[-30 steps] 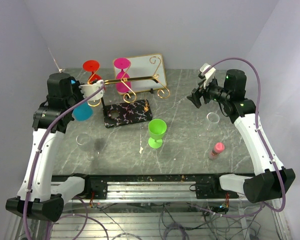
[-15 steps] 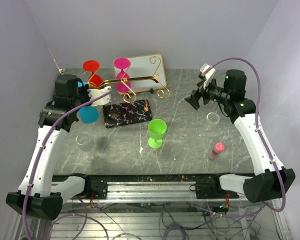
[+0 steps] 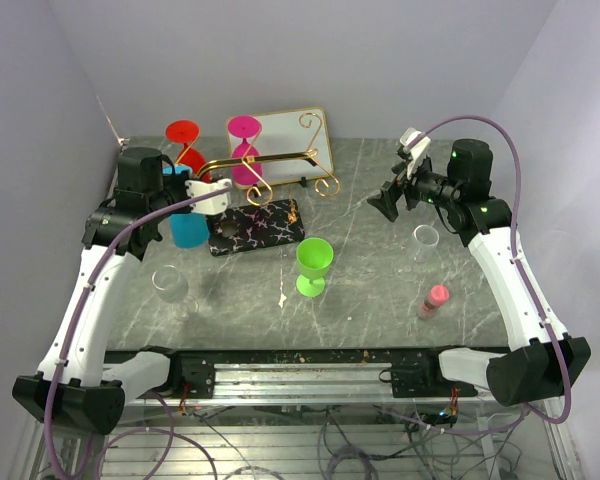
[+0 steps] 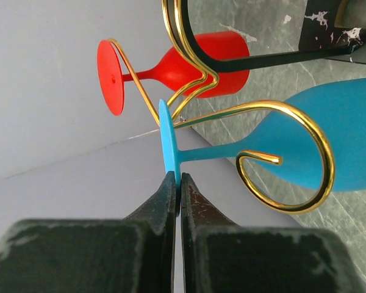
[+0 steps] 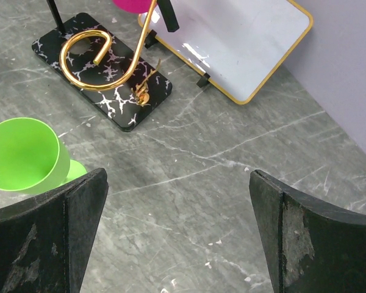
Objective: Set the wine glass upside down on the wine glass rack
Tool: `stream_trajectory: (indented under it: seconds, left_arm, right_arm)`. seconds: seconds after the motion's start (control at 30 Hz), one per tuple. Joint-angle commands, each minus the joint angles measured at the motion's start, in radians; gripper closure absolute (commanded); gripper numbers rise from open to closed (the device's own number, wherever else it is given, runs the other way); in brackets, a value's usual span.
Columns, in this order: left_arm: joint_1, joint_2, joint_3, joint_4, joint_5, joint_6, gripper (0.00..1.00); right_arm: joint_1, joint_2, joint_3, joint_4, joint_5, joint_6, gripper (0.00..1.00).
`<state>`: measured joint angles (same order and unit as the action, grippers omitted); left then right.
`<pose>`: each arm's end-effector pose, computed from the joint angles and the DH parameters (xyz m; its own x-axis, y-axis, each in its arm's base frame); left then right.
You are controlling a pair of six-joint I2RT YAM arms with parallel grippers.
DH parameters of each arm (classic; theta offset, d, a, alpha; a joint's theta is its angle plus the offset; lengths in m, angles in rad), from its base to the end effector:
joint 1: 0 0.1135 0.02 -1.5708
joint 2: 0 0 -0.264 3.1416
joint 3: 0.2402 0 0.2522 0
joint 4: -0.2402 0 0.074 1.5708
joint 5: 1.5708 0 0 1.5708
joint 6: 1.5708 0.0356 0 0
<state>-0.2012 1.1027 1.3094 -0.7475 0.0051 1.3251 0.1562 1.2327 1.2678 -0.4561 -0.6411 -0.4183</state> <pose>0.2178 -0.0446 0.4017 0.0753 0.9746 -0.2111 0.5389 0.1383 0.8309 0.2621 0.0628 0.3892 -0.0992 -0.3452 -0.9333 -0.7706 0.6200 -0.1474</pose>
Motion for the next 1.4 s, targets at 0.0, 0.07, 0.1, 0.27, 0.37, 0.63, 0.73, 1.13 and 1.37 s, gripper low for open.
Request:
stream_trajectory:
  seconds: [0.0, 0.07, 0.1, 0.27, 0.37, 0.63, 0.73, 1.13, 1.37]
  left_arm:
    - [-0.010, 0.001, 0.013, 0.014, 0.075, 0.018, 0.93]
    - [-0.010, -0.002, 0.011, 0.011, 0.089, 0.013, 0.93]
    - [-0.010, -0.003, 0.013, 0.008, 0.096, 0.012, 0.93]
    - [-0.010, -0.003, 0.020, -0.005, 0.132, 0.012, 0.93]
    - [-0.010, -0.001, 0.028, -0.029, 0.156, 0.024, 0.93]
    - [-0.014, -0.004, 0.063, -0.088, 0.225, 0.025, 0.93]
    - [-0.014, -0.008, 0.065, -0.108, 0.232, 0.031, 0.93]
    - [-0.015, -0.028, 0.114, -0.197, 0.307, 0.022, 0.93]
    - [-0.015, -0.040, 0.137, -0.241, 0.292, 0.024, 0.93]
  right_arm:
    - [-0.004, -0.009, 0.010, 0.004, -0.016, 0.003, 0.00]
    - [-0.005, -0.007, 0.007, 0.006, -0.016, 0.001, 0.00]
    - [-0.004, -0.008, 0.005, 0.006, -0.016, 0.001, 0.00]
    - [-0.003, -0.005, 0.004, 0.008, -0.020, 0.001, 0.00]
    - [-0.003, -0.004, 0.002, 0.008, -0.020, -0.002, 0.00]
    - [-0.003, -0.004, -0.001, 0.010, -0.020, -0.001, 0.00]
    - [-0.003, -0.004, -0.004, 0.011, -0.020, -0.001, 0.00]
    - [-0.005, -0.006, -0.008, 0.012, -0.024, -0.005, 0.00]
    - [-0.005, -0.009, -0.007, 0.009, -0.026, -0.007, 0.00]
